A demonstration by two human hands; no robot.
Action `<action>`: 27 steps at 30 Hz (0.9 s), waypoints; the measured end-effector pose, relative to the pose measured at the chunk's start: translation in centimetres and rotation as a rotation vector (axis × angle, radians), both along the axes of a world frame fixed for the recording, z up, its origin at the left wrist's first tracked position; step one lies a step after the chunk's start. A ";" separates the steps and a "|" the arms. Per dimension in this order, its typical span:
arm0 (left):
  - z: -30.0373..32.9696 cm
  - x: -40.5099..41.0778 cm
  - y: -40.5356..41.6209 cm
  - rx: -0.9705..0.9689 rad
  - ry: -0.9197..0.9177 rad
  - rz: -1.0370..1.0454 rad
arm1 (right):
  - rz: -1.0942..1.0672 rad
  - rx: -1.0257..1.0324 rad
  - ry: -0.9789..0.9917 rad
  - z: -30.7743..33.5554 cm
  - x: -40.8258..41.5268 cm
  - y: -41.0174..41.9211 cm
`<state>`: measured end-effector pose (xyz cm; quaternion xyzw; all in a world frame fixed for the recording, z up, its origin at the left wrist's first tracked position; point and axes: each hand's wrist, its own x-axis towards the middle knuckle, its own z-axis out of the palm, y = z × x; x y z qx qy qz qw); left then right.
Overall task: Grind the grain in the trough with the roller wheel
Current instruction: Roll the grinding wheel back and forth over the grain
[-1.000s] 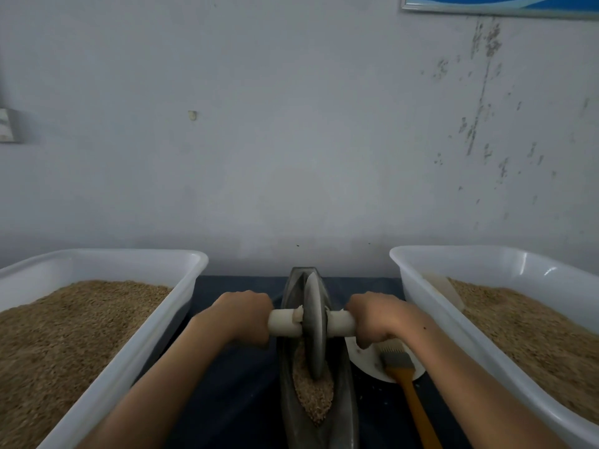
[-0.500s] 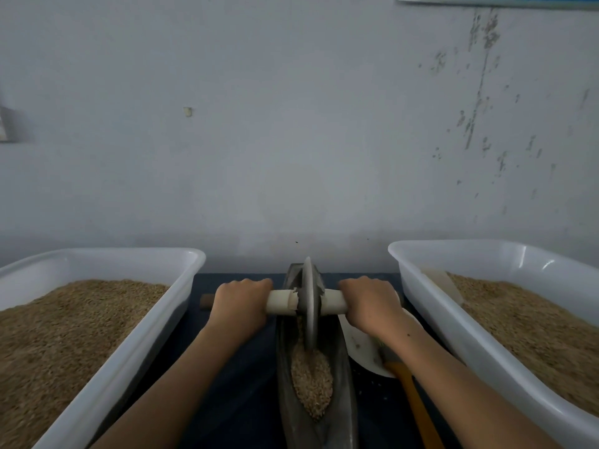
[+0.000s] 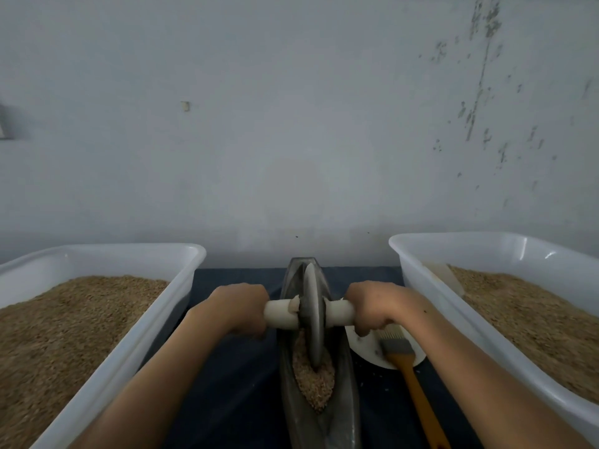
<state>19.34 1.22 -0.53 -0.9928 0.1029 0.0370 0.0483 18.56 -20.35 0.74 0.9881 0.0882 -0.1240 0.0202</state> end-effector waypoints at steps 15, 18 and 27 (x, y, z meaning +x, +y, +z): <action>0.4 -0.3 -0.1 0.013 0.059 -0.004 | 0.022 0.013 0.029 0.5 -0.7 -0.3; 0.5 -0.4 -0.1 -0.021 0.149 -0.002 | 0.013 -0.004 0.036 0.5 -0.6 -0.3; -1.0 0.3 -0.4 0.029 -0.415 -0.013 | 0.001 -0.015 -0.335 -1.3 0.6 -0.1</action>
